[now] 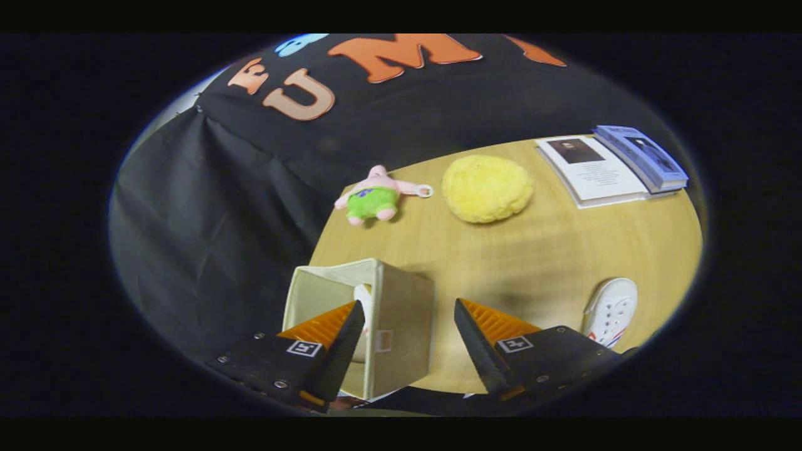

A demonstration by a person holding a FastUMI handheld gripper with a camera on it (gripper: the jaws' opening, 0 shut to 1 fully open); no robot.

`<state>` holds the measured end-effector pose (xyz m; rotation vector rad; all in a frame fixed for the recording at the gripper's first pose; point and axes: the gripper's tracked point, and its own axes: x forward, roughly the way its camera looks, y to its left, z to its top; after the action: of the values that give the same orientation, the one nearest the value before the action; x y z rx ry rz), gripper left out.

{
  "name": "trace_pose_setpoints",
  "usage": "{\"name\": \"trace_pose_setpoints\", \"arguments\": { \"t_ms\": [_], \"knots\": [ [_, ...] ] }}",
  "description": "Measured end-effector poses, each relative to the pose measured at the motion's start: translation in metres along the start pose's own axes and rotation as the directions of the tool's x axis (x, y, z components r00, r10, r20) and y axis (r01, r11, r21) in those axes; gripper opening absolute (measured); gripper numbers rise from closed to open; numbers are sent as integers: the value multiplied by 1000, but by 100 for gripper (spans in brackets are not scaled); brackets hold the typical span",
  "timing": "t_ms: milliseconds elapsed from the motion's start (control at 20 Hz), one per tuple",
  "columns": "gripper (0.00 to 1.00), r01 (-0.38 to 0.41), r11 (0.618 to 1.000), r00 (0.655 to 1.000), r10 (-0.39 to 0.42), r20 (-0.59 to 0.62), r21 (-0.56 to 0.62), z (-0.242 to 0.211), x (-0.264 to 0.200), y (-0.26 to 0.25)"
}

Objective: Open the storage box then place both shoes into the box .Put the left shoe in first, then the right shoe, with the right side of both shoes facing outward in a uniform manner.

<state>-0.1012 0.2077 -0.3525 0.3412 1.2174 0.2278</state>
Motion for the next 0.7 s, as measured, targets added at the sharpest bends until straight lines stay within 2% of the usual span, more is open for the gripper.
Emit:
{"name": "trace_pose_setpoints", "arguments": {
  "t_ms": [150,300,700],
  "knots": [
    [90,121,993,992,-121,27,18,-2,-14,-72],
    [93,226,973,974,-227,4,47,-25,-28,-133],
    [94,371,921,928,-363,-82,120,-74,-61,-242]
  ]
}}
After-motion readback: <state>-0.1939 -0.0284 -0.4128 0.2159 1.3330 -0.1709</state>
